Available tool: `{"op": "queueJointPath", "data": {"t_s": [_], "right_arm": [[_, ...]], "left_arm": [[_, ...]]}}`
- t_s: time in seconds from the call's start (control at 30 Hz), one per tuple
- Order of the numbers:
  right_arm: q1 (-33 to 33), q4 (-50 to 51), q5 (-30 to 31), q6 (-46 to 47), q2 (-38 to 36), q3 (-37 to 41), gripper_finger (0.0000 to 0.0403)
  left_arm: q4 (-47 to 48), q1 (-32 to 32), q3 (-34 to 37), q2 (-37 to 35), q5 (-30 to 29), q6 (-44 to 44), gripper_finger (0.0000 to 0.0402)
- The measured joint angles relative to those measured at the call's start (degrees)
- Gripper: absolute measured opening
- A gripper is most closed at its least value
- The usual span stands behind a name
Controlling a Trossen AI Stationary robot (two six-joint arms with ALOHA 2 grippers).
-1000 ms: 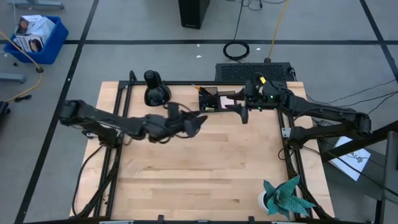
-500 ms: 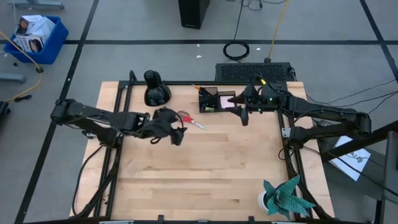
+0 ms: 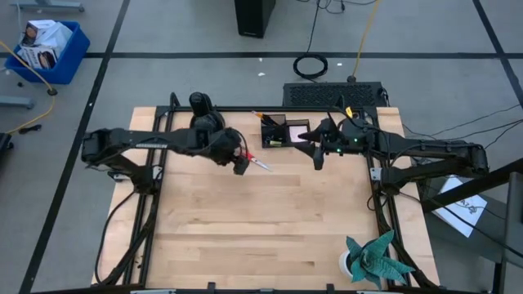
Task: Pick and place office supplies into organizer
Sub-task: Put the red scissors into the black desk organizer
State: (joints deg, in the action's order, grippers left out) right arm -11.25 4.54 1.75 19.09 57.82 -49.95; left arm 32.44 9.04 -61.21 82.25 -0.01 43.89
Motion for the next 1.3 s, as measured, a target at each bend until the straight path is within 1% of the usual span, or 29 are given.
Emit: {"op": "queueJointPath", "data": {"t_s": [0.07,0.17,0.23,0.43,0.63,0.77,0.83,0.9,1.0,1.07,1.17,1.3], "right_arm": [[0.7,0.1,0.0,0.7,0.0,0.0,0.0206],[1.1,0.0,-0.1,2.2,0.0,0.0,0.0205],[1.3,0.1,-0.2,2.8,0.1,0.0,0.0205],[1.2,0.1,0.3,5.4,0.1,0.0,0.0201],[1.2,0.3,2.9,8.6,0.1,0.0,0.0201],[1.2,0.0,3.0,9.5,0.1,0.6,0.0201],[1.2,0.0,3.0,11.2,0.1,1.4,0.02],[1.2,-0.2,3.0,12.9,0.1,2.5,0.0201],[1.2,-3.3,2.7,14.9,0.1,4.8,0.02],[1.6,-7.2,2.7,14.9,0.1,6.5,0.02],[2.6,-12.0,2.7,14.1,0.1,7.8,0.02],[3.8,-12.9,2.7,12.2,0.1,7.8,0.0201]], "left_arm": [[1.4,1.9,0.0,1.6,1.6,-2.3,0.0312],[3.4,4.1,0.0,4.1,6.5,-6.3,0.0312],[5.4,4.6,0.1,5.9,9.0,-10.8,0.0312],[5.6,4.5,-0.2,9.1,10.2,-23.6,0.0312],[6.6,4.5,-0.3,11.5,8.1,-32.5,0.0312],[10.5,4.5,-2.6,13.3,7.3,-35.5,0.0312],[11.7,4.5,-4.4,14.2,6.0,-37.3,0.0312],[15.4,4.5,-7.2,15.5,4.7,-38.7,0.0312],[18.8,4.5,-12.3,17.5,3.8,-41.0,0.0312],[21.3,4.5,-15.7,19.1,2.7,-44.5,0.0312],[23.9,4.4,-19.8,22.5,1.4,-45.8,0.0312],[27.8,4.4,-22.9,26.6,1.4,-48.3,0.0312]]}}
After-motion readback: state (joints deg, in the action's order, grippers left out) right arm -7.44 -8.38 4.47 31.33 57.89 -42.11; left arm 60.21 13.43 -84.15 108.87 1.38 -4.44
